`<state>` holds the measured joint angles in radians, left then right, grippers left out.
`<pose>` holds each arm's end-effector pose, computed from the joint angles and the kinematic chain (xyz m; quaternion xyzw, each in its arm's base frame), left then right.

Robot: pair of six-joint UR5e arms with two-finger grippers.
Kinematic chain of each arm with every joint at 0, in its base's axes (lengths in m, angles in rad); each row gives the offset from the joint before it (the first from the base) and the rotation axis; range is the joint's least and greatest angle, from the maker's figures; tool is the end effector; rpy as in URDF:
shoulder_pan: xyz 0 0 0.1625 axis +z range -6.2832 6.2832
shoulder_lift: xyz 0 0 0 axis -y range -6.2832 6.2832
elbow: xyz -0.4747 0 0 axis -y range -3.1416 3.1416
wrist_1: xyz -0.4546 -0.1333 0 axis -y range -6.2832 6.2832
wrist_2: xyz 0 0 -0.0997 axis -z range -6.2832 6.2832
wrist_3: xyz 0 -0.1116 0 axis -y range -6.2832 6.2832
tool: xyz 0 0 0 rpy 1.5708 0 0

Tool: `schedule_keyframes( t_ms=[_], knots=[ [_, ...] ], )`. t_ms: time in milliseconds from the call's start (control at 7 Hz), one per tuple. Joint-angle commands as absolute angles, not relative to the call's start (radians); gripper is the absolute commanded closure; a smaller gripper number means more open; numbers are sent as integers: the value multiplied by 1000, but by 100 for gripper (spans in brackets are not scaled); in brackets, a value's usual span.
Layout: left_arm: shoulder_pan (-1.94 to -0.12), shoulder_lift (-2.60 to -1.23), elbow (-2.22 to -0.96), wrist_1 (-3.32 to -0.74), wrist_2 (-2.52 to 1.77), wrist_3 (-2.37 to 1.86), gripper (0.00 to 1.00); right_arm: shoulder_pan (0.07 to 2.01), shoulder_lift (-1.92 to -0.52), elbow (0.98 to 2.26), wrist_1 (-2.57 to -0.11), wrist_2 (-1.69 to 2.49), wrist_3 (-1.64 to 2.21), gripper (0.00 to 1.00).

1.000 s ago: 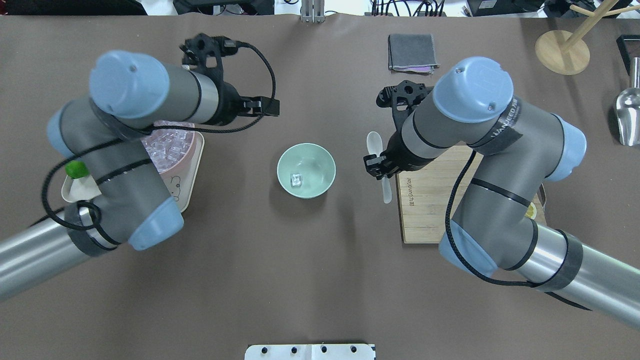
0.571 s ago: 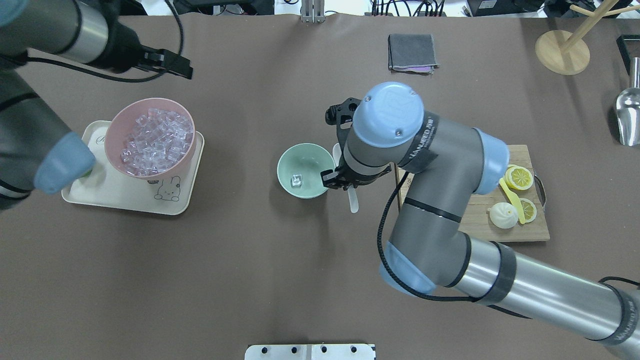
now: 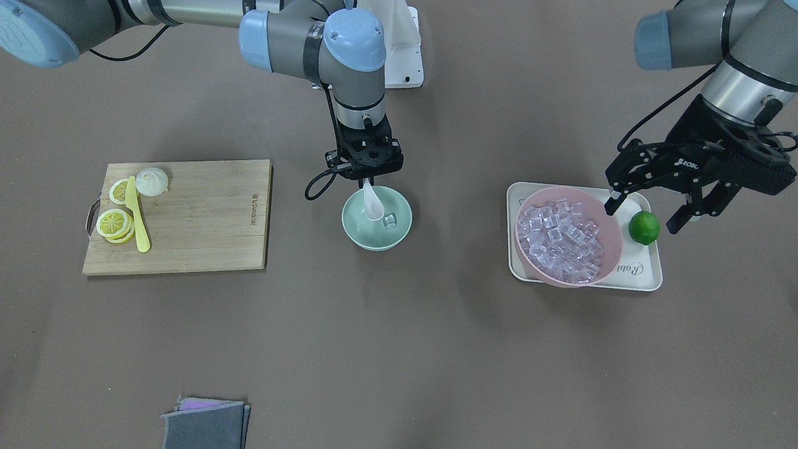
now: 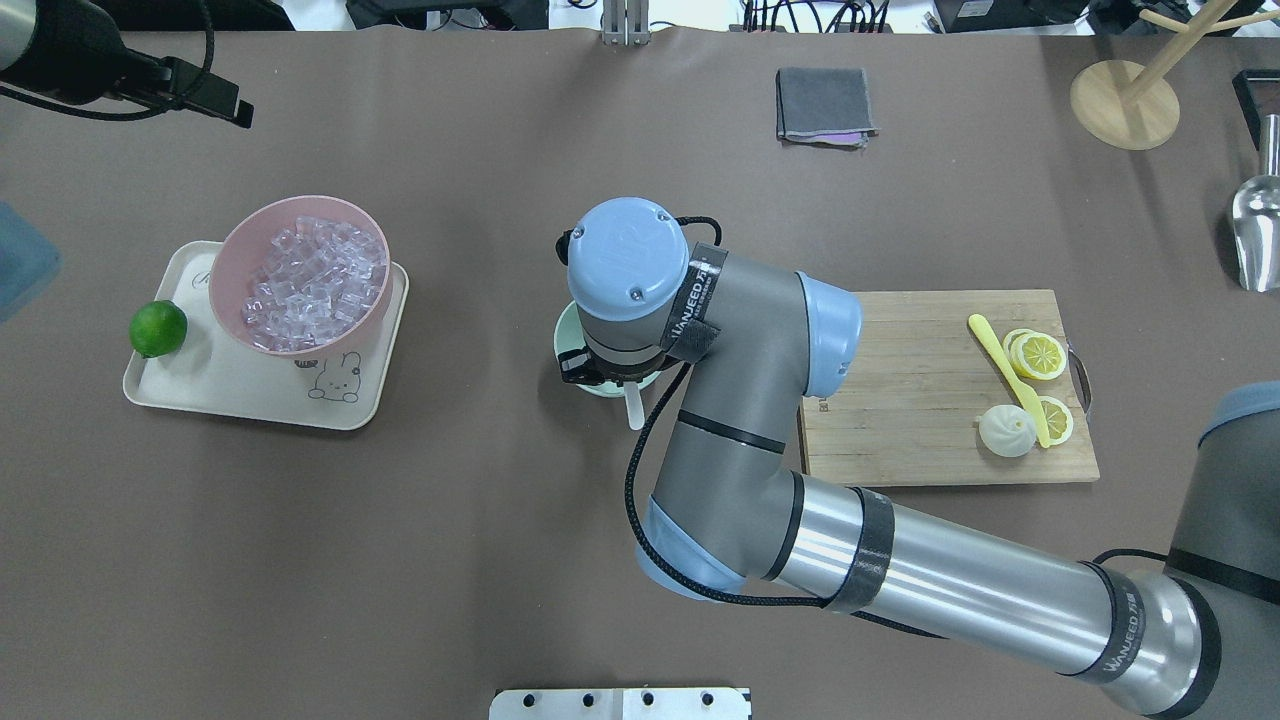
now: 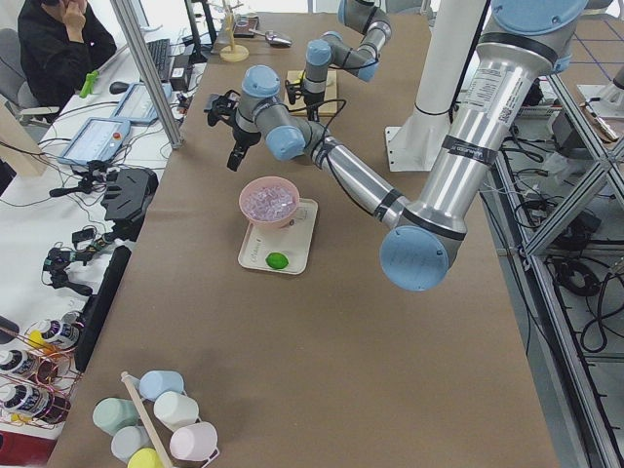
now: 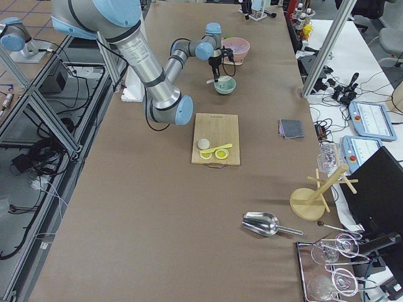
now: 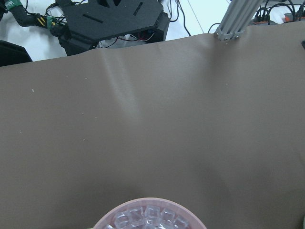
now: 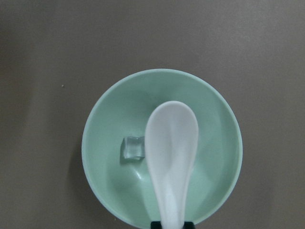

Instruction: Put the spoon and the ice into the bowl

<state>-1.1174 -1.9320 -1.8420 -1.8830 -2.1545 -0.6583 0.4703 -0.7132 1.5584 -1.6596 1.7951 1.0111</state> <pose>0.2282 -0.6322 0.3117 0.2349 0.4476 0.0430 0.8618 -0.6710 -0.4628 0.1437 0.0902 -0.3706 -0.0825 0.9207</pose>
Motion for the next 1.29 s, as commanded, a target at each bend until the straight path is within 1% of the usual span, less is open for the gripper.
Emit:
schedule_keyframes(
  t_ms=[0, 143, 429, 571, 714, 857, 1000, 1143],
  knots=[
    [-1121, -1927, -1824, -1885, -2157, -647, 2, 469, -684, 1525, -1660, 1776, 1012, 66],
    [-1123, -1927, -1822, -1885, -2155, -647, 2, 472, -680, 1523, -1660, 1764, 1012, 1],
    [-1126, -1927, -1830, -1893, -2154, -647, 2, 518, -678, 1560, -1683, 1798, 1012, 0],
    [-1127, -1925, -1830, -1916, -2145, -646, 2, 581, -690, 1644, -1772, 1872, 996, 0],
    [-1140, -1889, -1830, -1963, -2145, -646, 2, 651, -775, 1769, -1799, 1958, 952, 0],
    [-1164, -1817, -1829, -2038, -2145, -644, 2, 725, -927, 1916, -1801, 2023, 849, 0],
    [-1166, -1733, -1803, -2175, -2137, -646, 2, 811, -1100, 2044, -1801, 2073, 699, 0],
    [-1167, -1665, -1783, -2294, -2084, -646, 2, 904, -1220, 2087, -1798, 2126, 566, 0]
  ],
)
